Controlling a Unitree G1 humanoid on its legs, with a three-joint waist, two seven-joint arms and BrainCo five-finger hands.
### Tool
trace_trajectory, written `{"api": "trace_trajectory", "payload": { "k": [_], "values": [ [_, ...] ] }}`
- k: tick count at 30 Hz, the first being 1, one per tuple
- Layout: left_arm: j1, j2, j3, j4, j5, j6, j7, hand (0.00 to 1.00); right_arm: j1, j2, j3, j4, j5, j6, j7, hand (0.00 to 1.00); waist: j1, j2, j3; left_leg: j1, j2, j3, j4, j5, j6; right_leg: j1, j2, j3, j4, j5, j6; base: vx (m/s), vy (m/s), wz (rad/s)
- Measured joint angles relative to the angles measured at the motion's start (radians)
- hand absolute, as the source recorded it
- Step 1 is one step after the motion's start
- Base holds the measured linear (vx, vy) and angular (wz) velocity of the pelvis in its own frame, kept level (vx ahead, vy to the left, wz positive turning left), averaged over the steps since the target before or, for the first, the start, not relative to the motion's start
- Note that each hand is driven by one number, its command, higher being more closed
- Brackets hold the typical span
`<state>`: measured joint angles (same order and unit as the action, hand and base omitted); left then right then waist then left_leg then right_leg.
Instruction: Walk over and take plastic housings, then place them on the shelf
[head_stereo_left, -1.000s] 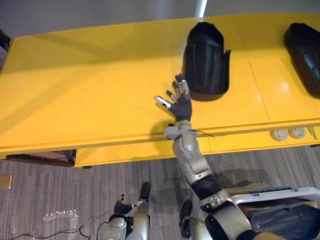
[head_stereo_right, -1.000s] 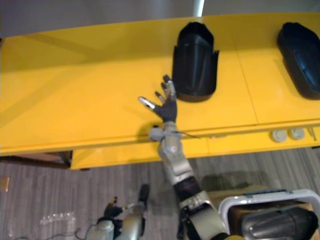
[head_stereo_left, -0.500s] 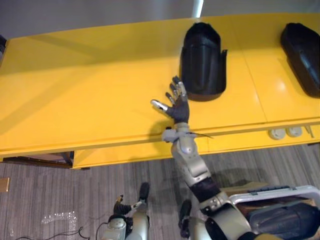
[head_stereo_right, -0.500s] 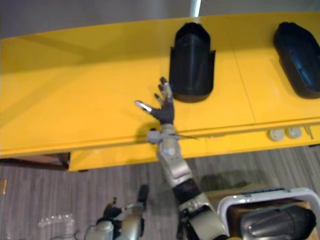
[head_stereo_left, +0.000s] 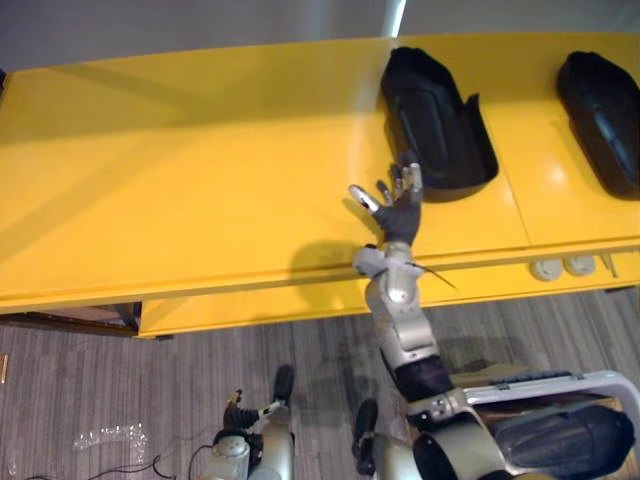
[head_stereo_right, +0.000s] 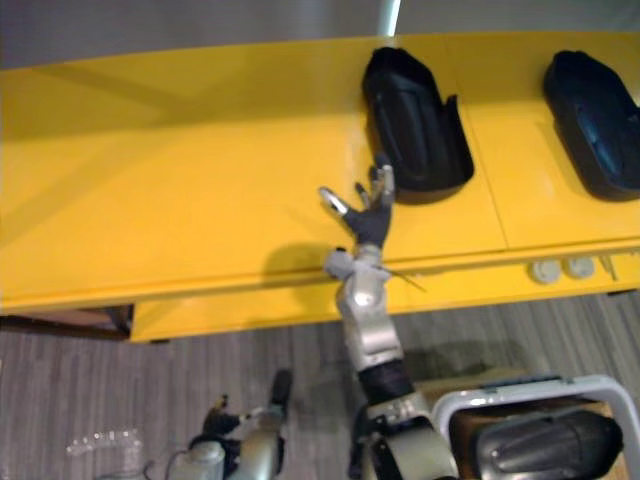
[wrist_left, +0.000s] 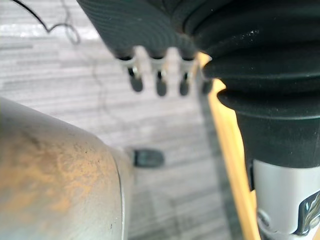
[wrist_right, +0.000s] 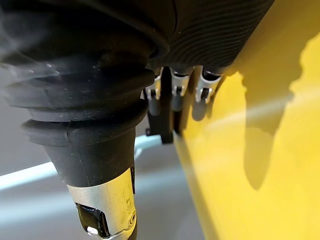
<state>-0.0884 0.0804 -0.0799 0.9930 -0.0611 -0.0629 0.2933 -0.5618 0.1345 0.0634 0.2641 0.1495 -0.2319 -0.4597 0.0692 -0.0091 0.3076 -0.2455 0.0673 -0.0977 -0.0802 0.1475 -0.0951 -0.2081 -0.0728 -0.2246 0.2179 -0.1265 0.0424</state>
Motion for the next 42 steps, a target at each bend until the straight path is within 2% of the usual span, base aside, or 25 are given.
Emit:
{"api": "trace_trajectory", "payload": {
  "k": [6, 9, 10, 14, 19, 23, 25, 27, 30, 33, 36, 39, 42],
  "values": [
    [0.0, 0.0, 0.001, 0.0, 0.001, 0.0, 0.005, 0.0, 0.026, -0.01, 0.0, -0.021, 0.004, -0.008, 0.01, 0.0, -0.003, -0.002, 0.0, 0.001, -0.007, 0.001, 0.0, -0.003, 0.004, 0.0, -0.006, 0.001, 0.001, -0.003, 0.003, 0.0, 0.0, 0.0],
    [0.001, 0.0, 0.002, 0.001, 0.001, 0.0, 0.004, 0.0, 0.04, -0.033, 0.019, -0.039, 0.039, -0.014, 0.058, 0.0, -0.005, -0.003, 0.0, 0.001, -0.009, 0.003, 0.0, -0.004, 0.006, 0.0, -0.011, 0.002, 0.001, -0.002, 0.003, 0.0, 0.0, 0.0],
    [0.002, 0.0, 0.018, 0.001, 0.002, 0.0, -0.001, 0.0, 0.047, -0.05, 0.033, -0.052, 0.075, -0.021, 0.106, 0.0, -0.008, -0.005, 0.0, 0.001, -0.01, 0.005, 0.0, -0.005, 0.007, 0.0, -0.011, 0.003, -0.001, -0.002, 0.004, 0.0, 0.0, 0.0],
    [0.011, 0.001, 0.038, 0.001, 0.003, 0.0, -0.016, 0.0, 0.076, -0.091, 0.088, -0.085, 0.121, -0.025, 0.199, 0.0, -0.025, -0.008, -0.001, 0.002, -0.009, 0.009, 0.0, -0.006, 0.007, 0.0, -0.011, 0.005, -0.003, -0.002, 0.004, 0.0, 0.0, -0.01],
    [0.023, -0.001, 0.076, 0.0, 0.04, -0.001, -0.061, 0.0, 0.199, -0.173, 0.082, -0.242, 0.205, -0.008, 0.296, 0.0, -0.032, -0.009, -0.001, 0.026, -0.008, 0.038, 0.0, -0.014, 0.009, 0.011, -0.011, 0.033, -0.01, 0.002, 0.009, 0.02, -0.008, -0.14],
    [0.054, 0.001, 0.108, -0.013, 0.041, -0.007, -0.084, 0.0, 0.217, -0.249, -0.061, -0.386, 0.241, -0.018, 0.33, 0.0, -0.057, -0.011, -0.004, 0.054, -0.011, 0.054, 0.0, -0.024, 0.014, 0.04, -0.013, 0.043, -0.03, 0.008, 0.017, 0.0, 0.001, -0.1],
    [0.064, 0.012, 0.108, -0.013, 0.041, -0.022, -0.107, 0.0, 0.213, -0.319, -0.187, -0.459, 0.283, -0.059, 0.356, 0.0, -0.068, -0.013, -0.01, 0.054, -0.011, 0.056, -0.001, -0.026, 0.017, 0.044, -0.013, 0.048, -0.042, 0.014, 0.021, 0.0, -0.003, -0.06],
    [0.081, 0.018, 0.108, -0.02, 0.041, -0.026, -0.122, 0.0, 0.205, -0.364, -0.267, -0.462, 0.321, -0.076, 0.369, 0.0, -0.084, -0.016, -0.017, 0.057, -0.013, 0.056, -0.001, -0.026, 0.018, 0.055, -0.013, 0.048, -0.059, 0.022, 0.025, 0.01, -0.001, -0.02],
    [0.091, 0.02, 0.108, -0.02, 0.041, -0.03, -0.144, 0.0, 0.202, -0.415, -0.364, -0.461, 0.349, -0.078, 0.368, 0.0, -0.087, -0.016, -0.04, 0.063, -0.016, 0.063, -0.001, -0.028, 0.02, 0.066, -0.013, 0.057, -0.081, 0.033, 0.028, 0.03, -0.003, -0.07],
    [0.111, 0.02, 0.108, -0.021, 0.041, -0.032, -0.154, 0.0, 0.183, -0.465, -0.429, -0.44, 0.317, -0.078, 0.33, 0.0, -0.088, -0.015, -0.066, 0.07, -0.018, 0.07, -0.002, -0.029, 0.022, 0.082, -0.014, 0.062, -0.106, 0.044, 0.029, 0.01, -0.005, -0.06],
    [0.13, 0.019, 0.108, -0.021, 0.041, -0.033, -0.159, 0.0, 0.14, -0.525, -0.447, -0.347, 0.26, -0.076, 0.285, 0.0, -0.093, -0.01, -0.09, 0.072, -0.019, 0.069, -0.002, -0.029, 0.022, 0.086, -0.014, 0.062, -0.109, 0.048, 0.031, -0.01, -0.001, 0.01],
    [0.139, 0.018, 0.108, -0.021, 0.04, -0.035, -0.167, 0.0, 0.064, -0.622, -0.432, -0.161, 0.228, -0.062, 0.261, 0.0, -0.093, 0.002, -0.098, 0.075, -0.021, 0.061, -0.004, -0.028, 0.025, 0.089, -0.015, 0.061, -0.109, 0.054, 0.034, -0.06, 0.004, 0.03],
    [0.152, 0.017, 0.107, -0.021, 0.04, -0.044, -0.181, 0.0, -0.028, -0.738, -0.348, 0.039, 0.23, -0.025, 0.267, 0.0, -0.091, 0.019, -0.108, 0.074, -0.028, 0.055, -0.007, -0.023, 0.028, 0.091, -0.018, 0.056, -0.109, 0.057, 0.037, -0.05, 0.013, 0.05]
  ]
}}
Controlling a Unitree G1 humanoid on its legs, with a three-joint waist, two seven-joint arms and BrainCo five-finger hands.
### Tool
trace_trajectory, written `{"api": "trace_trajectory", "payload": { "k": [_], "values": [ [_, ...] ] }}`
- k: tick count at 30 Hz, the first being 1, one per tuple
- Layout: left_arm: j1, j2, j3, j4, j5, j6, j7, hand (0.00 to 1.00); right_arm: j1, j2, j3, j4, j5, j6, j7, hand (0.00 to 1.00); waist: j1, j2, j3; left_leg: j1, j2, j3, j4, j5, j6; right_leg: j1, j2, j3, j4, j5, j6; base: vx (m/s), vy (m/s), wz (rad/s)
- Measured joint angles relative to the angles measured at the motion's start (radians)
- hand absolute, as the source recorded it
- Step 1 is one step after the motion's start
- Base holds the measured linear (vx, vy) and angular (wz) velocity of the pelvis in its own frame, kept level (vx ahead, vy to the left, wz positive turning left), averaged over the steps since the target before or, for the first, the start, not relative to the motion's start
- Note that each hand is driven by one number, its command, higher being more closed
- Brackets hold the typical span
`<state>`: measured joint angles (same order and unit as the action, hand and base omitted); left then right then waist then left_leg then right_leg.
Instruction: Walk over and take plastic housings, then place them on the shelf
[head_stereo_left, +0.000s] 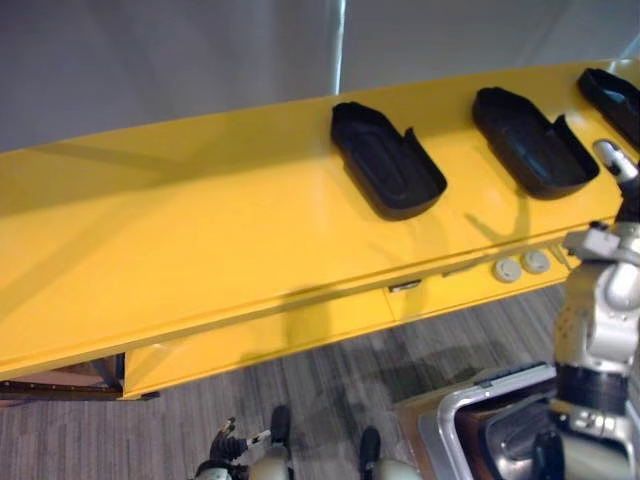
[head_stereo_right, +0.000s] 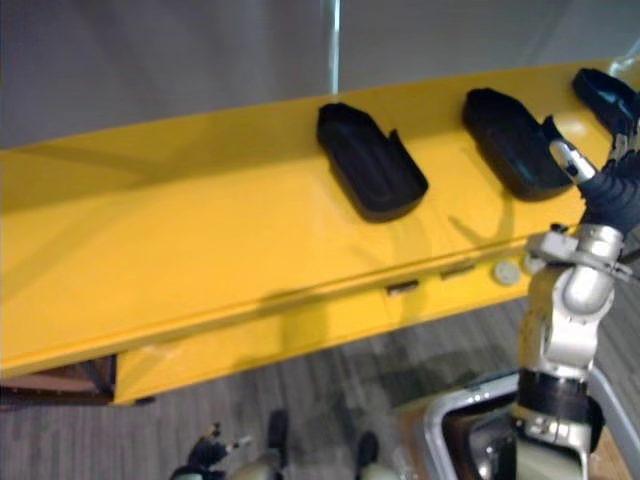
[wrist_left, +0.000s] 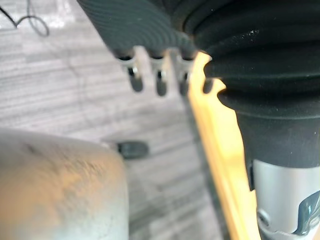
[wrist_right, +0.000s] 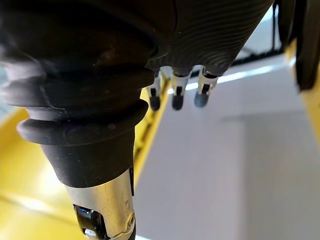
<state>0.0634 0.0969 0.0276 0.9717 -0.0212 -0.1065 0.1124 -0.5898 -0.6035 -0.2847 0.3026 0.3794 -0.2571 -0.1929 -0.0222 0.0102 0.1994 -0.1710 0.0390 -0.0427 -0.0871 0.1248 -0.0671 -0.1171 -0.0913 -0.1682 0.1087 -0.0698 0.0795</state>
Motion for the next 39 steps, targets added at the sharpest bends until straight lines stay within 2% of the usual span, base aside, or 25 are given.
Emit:
{"api": "trace_trajectory", "payload": {
  "k": [1, 3, 11, 19, 29, 39],
  "values": [
    [0.006, -0.004, 0.001, -0.001, -0.001, -0.002, -0.006, 0.0, -0.034, -0.046, 0.056, 0.075, 0.003, 0.012, 0.018, 0.0, 0.001, 0.006, -0.004, 0.0, -0.003, -0.002, 0.0, 0.002, 0.001, 0.001, -0.003, -0.002, 0.0, 0.001, 0.001, -0.04, 0.023, 0.05],
    [0.013, -0.006, 0.001, -0.005, -0.002, -0.007, -0.009, 0.0, -0.085, -0.079, 0.121, 0.164, 0.013, 0.033, 0.045, 0.0, 0.004, 0.012, -0.007, 0.0, -0.009, -0.003, 0.0, 0.003, 0.003, 0.002, -0.006, -0.005, -0.001, 0.002, 0.004, -0.01, 0.022, 0.05],
    [0.015, -0.008, 0.001, -0.009, -0.003, -0.025, -0.024, 0.0, -0.245, -0.077, 0.293, 0.386, 0.018, 0.081, 0.136, 0.0, 0.012, 0.02, -0.002, -0.005, -0.038, -0.008, 0.004, 0.004, 0.005, 0.011, -0.033, -0.014, -0.018, 0.012, 0.018, 0.03, 0.02, 0.05],
    [0.009, -0.014, 0.001, -0.013, -0.007, -0.029, -0.041, 0.0, -0.328, -0.031, 0.32, 0.471, -0.006, 0.101, 0.171, 0.0, 0.019, 0.044, 0.029, -0.006, -0.049, -0.023, 0.0, 0.005, 0.007, 0.019, -0.037, -0.023, -0.025, 0.014, 0.021, -0.01, 0.005, 0.03],
    [-0.014, -0.019, -0.002, -0.013, -0.011, -0.03, -0.049, 0.0, -0.341, 0.049, 0.335, 0.581, -0.049, 0.133, 0.175, 0.0, 0.036, 0.056, 0.065, -0.005, -0.05, -0.031, 0.0, 0.005, 0.007, 0.032, -0.036, -0.037, -0.034, 0.013, 0.021, 0.01, -0.006, 0.03],
    [-0.02, -0.019, -0.003, -0.012, -0.01, -0.027, -0.051, 0.0, -0.366, 0.06, 0.324, 0.588, -0.037, 0.145, 0.197, 0.0, 0.034, 0.056, 0.075, -0.004, -0.049, -0.031, -0.001, 0.005, 0.007, 0.036, -0.035, -0.045, -0.035, 0.013, 0.02, 0.0, -0.001, 0.01]
  ]
}}
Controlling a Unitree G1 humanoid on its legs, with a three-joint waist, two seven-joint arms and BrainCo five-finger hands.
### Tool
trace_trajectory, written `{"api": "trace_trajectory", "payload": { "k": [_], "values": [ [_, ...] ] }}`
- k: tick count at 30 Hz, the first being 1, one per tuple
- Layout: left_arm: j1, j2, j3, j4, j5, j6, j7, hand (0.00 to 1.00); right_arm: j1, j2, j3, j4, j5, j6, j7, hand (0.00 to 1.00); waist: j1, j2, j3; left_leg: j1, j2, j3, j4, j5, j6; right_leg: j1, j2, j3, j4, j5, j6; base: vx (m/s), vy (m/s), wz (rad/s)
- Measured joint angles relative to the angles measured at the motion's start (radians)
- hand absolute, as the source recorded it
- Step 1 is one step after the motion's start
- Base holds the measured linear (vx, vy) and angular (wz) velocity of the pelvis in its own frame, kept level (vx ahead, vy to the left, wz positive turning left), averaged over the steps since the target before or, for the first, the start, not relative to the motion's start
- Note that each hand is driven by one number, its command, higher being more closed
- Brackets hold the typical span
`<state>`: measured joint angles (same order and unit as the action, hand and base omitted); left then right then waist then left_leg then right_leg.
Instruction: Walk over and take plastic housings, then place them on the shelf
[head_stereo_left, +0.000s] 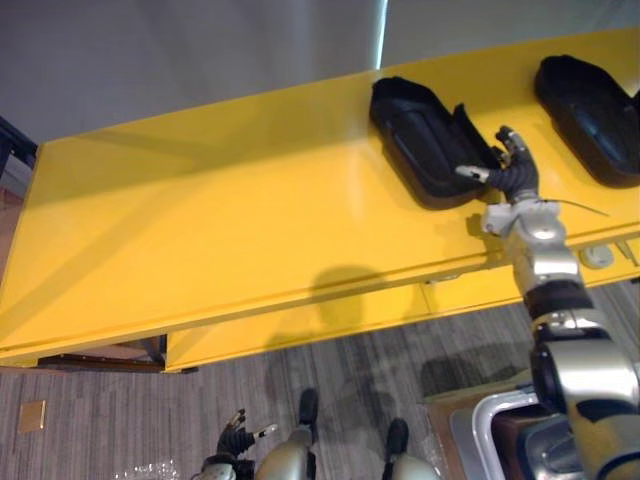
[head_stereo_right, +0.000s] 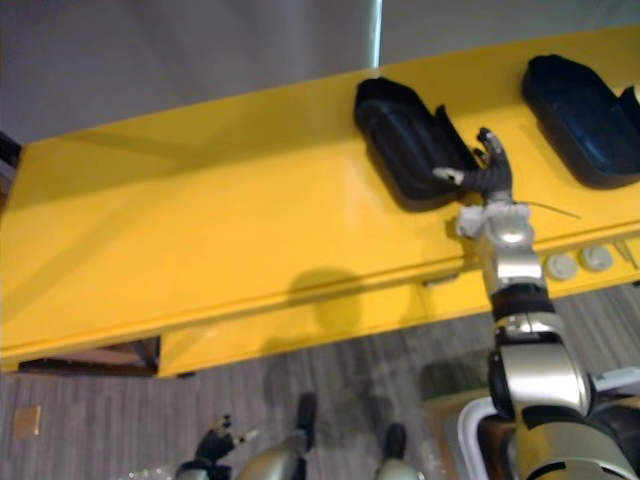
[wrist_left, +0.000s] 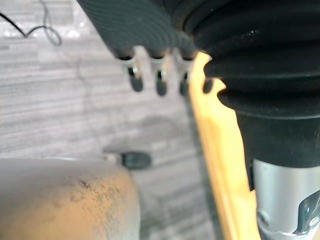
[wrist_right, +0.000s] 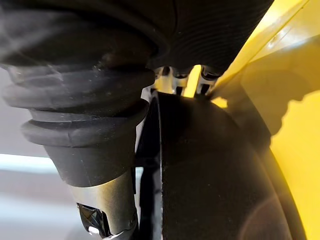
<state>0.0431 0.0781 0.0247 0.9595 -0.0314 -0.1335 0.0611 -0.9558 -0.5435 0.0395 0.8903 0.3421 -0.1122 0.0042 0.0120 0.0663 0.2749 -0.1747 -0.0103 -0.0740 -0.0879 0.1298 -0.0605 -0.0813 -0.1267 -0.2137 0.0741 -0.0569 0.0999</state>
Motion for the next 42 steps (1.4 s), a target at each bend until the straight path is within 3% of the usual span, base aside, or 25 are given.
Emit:
{"api": "trace_trajectory", "payload": {
  "k": [10, 35, 38, 42],
  "values": [
    [-0.004, 0.002, -0.009, 0.002, 0.001, 0.0, -0.014, 0.0, 0.012, -0.001, 0.053, -0.012, 0.037, -0.002, 0.063, 0.0, -0.001, -0.003, 0.002, 0.012, 0.004, 0.0, 0.0, -0.001, 0.0, 0.013, 0.003, -0.001, 0.0, -0.003, -0.002, 0.0, 0.0, 0.0],
    [-0.011, 0.02, -0.049, 0.002, 0.002, 0.001, -0.042, 0.0, 0.088, -0.009, 0.073, -0.093, 0.055, -0.025, 0.1, 0.0, 0.001, -0.013, -0.002, 0.014, 0.011, 0.001, 0.001, -0.002, 0.001, 0.013, 0.005, 0.002, 0.003, -0.004, -0.002, 0.0, 0.0, 0.0],
    [-0.014, 0.02, -0.048, 0.001, 0.002, 0.002, -0.04, 0.0, 0.159, -0.002, 0.002, -0.218, -0.01, -0.011, 0.059, 0.0, 0.004, -0.018, -0.005, 0.012, 0.011, 0.0, 0.004, -0.002, 0.001, 0.013, 0.005, 0.001, 0.003, -0.004, -0.002, 0.0, 0.0, 0.0],
    [-0.014, 0.022, -0.027, 0.003, 0.015, 0.006, -0.018, 0.0, 0.416, 0.097, -0.24, -0.66, -0.338, -0.045, -0.142, 0.0, -0.006, -0.036, -0.015, 0.003, 0.013, 0.002, 0.0, -0.006, 0.008, 0.001, 0.005, 0.004, 0.002, -0.004, -0.002, 0.0, 0.0, -0.02]
  ]
}}
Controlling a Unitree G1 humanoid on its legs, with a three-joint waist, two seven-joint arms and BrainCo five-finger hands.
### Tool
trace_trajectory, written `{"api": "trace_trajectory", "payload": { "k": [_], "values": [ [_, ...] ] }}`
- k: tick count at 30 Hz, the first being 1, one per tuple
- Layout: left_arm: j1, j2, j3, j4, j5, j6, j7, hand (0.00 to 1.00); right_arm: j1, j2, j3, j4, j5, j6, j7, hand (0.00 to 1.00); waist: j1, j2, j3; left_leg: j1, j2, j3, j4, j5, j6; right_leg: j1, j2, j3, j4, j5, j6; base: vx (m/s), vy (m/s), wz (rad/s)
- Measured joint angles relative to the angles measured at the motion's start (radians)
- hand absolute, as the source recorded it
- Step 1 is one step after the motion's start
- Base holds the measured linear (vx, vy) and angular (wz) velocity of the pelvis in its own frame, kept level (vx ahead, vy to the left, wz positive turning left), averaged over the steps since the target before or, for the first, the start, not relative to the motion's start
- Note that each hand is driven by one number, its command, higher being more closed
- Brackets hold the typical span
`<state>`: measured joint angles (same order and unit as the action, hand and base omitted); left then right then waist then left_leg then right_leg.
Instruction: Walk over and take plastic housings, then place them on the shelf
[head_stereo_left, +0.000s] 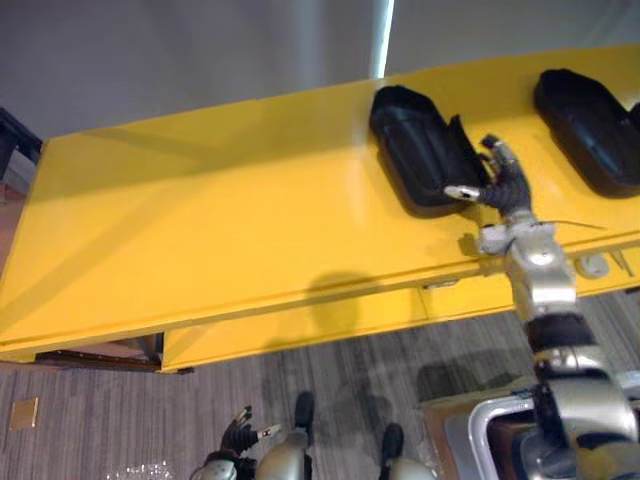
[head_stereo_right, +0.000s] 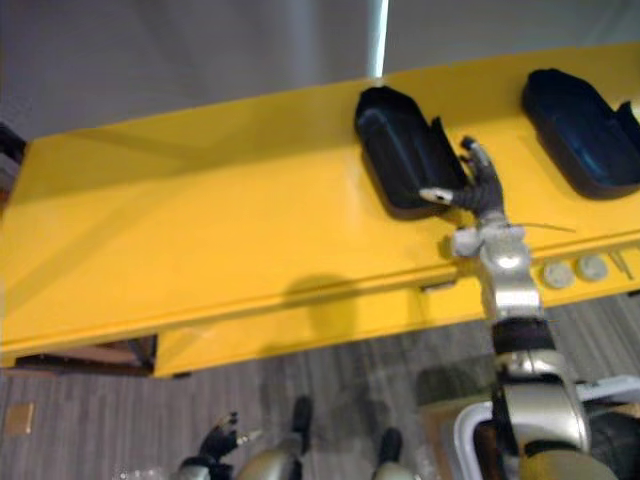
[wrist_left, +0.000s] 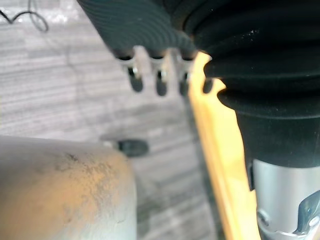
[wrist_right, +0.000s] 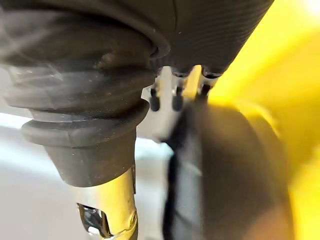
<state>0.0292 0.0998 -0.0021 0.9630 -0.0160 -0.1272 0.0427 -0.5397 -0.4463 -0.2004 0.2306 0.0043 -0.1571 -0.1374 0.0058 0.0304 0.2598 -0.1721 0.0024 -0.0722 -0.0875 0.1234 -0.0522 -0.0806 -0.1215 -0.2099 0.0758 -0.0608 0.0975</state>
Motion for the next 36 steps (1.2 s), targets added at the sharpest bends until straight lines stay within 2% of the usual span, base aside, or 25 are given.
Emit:
{"api": "trace_trajectory", "payload": {
  "k": [1, 3, 5, 8, 10, 12, 16, 20, 22, 25, 27, 33, 34, 35, 36],
  "values": [
    [0.002, 0.0, 0.015, 0.001, 0.022, 0.005, 0.013, 0.0, 0.058, 0.021, -0.071, -0.109, -0.088, -0.01, -0.064, 0.0, -0.013, -0.009, -0.005, -0.002, 0.0, 0.001, 0.0, -0.001, 0.001, -0.002, 0.0, 0.003, 0.0, 0.0, 0.0, 0.0, 0.0, -0.05],
    [0.005, 0.002, 0.033, 0.006, 0.036, 0.008, 0.026, 0.0, 0.131, 0.051, -0.16, -0.231, -0.152, -0.026, -0.124, 0.0, -0.03, -0.026, -0.019, -0.002, 0.0, 0.004, 0.0, -0.002, 0.0, -0.005, 0.001, 0.008, -0.002, 0.0, 0.0, 0.0, 0.0, -0.09],
    [0.017, 0.009, 0.046, 0.02, 0.039, 0.021, 0.036, 0.0, 0.255, 0.104, -0.265, -0.375, -0.199, -0.05, -0.182, 0.0, -0.05, -0.056, -0.059, -0.002, 0.005, 0.017, 0.0, -0.009, -0.002, -0.01, 0.002, 0.021, -0.008, 0.0, 0.0, 0.02, -0.006, -0.23],
    [0.021, 0.008, 0.047, 0.054, 0.066, 0.028, 0.051, 0.0, 0.457, 0.21, -0.335, -0.484, -0.204, -0.084, -0.194, 0.0, -0.086, -0.087, -0.119, 0.003, 0.012, 0.056, 0.0, -0.021, -0.003, -0.028, 0.003, 0.059, -0.009, 0.0, 0.0, 0.02, -0.004, -0.32],
    [0.022, -0.001, 0.046, 0.066, 0.067, 0.03, 0.052, 0.0, 0.55, 0.268, -0.339, -0.5, -0.193, -0.085, -0.188, 0.0, -0.1, -0.095, -0.132, 0.015, 0.015, 0.081, 0.0, -0.028, -0.004, -0.032, 0.005, 0.084, -0.008, 0.001, 0.0, -0.02, 0.001, -0.44],
    [0.029, -0.006, 0.041, 0.08, 0.075, 0.035, 0.052, 0.0, 0.683, 0.372, -0.344, -0.497, -0.137, -0.085, -0.155, 0.0, -0.119, -0.095, -0.16, 0.026, 0.022, 0.134, 0.0, -0.038, -0.003, -0.056, 0.013, 0.14, -0.006, 0.002, 0.001, -0.03, 0.002, -0.67],
    [0.056, -0.031, 0.044, 0.082, 0.086, 0.036, 0.051, 0.0, 0.834, 0.481, -0.379, -0.497, -0.014, -0.078, -0.109, 0.0, -0.158, -0.076, -0.178, 0.072, 0.03, 0.255, 0.0, -0.067, -0.001, -0.075, 0.021, 0.254, -0.002, 0.017, 0.008, -0.01, 0.02, -0.84],
    [0.078, -0.055, 0.072, 0.082, 0.105, 0.04, 0.051, 0.0, 0.91, 0.526, -0.412, -0.498, 0.002, -0.058, -0.101, 0.0, -0.187, -0.068, -0.2, 0.132, 0.049, 0.399, -0.001, -0.11, -0.014, -0.083, 0.045, 0.389, -0.006, 0.04, 0.012, 0.04, 0.026, -1.19],
    [0.077, -0.085, 0.081, 0.076, 0.105, 0.041, 0.052, 0.0, 0.957, 0.553, -0.421, -0.497, 0.004, -0.051, -0.105, 0.0, -0.201, -0.068, -0.219, 0.171, 0.065, 0.484, 0.0, -0.127, -0.024, -0.092, 0.074, 0.466, 0.001, 0.048, 0.009, 0.06, -0.011, -1.03],
    [0.068, -0.124, 0.103, 0.061, 0.105, 0.04, 0.053, 0.0, 0.993, 0.569, -0.425, -0.493, 0.011, -0.036, -0.124, 0.0, -0.216, -0.066, -0.223, 0.203, 0.082, 0.552, 0.0, -0.141, -0.038, -0.091, 0.101, 0.523, -0.006, 0.059, 0.005, 0.07, -0.031, -0.75],
    [0.06, -0.145, 0.106, 0.058, 0.105, 0.04, 0.058, 0.0, 1.002, 0.572, -0.426, -0.473, -0.01, -0.03, -0.138, 0.0, -0.221, -0.064, -0.224, 0.209, 0.09, 0.558, 0.005, -0.143, -0.041, -0.084, 0.107, 0.524, -0.024, 0.064, 0.005, 0.05, -0.044, -0.19],
    [0.057, -0.146, 0.095, 0.063, 0.108, 0.04, 0.069, 0.0, 0.921, 0.538, -0.384, -0.398, -0.049, -0.015, -0.142, 0.0, -0.207, -0.033, -0.218, 0.245, 0.101, 0.592, 0.013, -0.157, -0.052, -0.046, 0.119, 0.538, -0.07, 0.098, 0.005, 0.04, -0.022, -0.2],
    [0.056, -0.14, 0.095, 0.062, 0.107, 0.039, 0.073, 0.0, 0.894, 0.53, -0.363, -0.373, -0.048, -0.015, -0.139, 0.0, -0.189, -0.031, -0.207, 0.239, 0.11, 0.597, 0.061, -0.184, -0.054, -0.04, 0.12, 0.543, -0.071, 0.1, 0.006, 0.01, -0.018, -0.22],
    [0.057, -0.136, 0.096, 0.063, 0.105, 0.038, 0.073, 0.0, 0.871, 0.525, -0.346, -0.363, -0.048, -0.014, -0.134, 0.0, -0.178, -0.031, -0.195, 0.226, 0.116, 0.58, 0.119, -0.213, -0.053, -0.034, 0.121, 0.549, -0.071, 0.1, 0.006, -0.02, -0.047, -0.25],
    [0.062, -0.135, 0.1, 0.064, 0.103, 0.038, 0.073, 0.0, 0.851, 0.517, -0.317, -0.355, -0.048, -0.014, -0.127, 0.0, -0.171, -0.029, -0.192, 0.191, 0.12, 0.495, 0.197, -0.241, -0.043, -0.039, 0.122, 0.559, -0.071, 0.1, 0.006, -0.04, -0.064, -0.37]
  ]
}}
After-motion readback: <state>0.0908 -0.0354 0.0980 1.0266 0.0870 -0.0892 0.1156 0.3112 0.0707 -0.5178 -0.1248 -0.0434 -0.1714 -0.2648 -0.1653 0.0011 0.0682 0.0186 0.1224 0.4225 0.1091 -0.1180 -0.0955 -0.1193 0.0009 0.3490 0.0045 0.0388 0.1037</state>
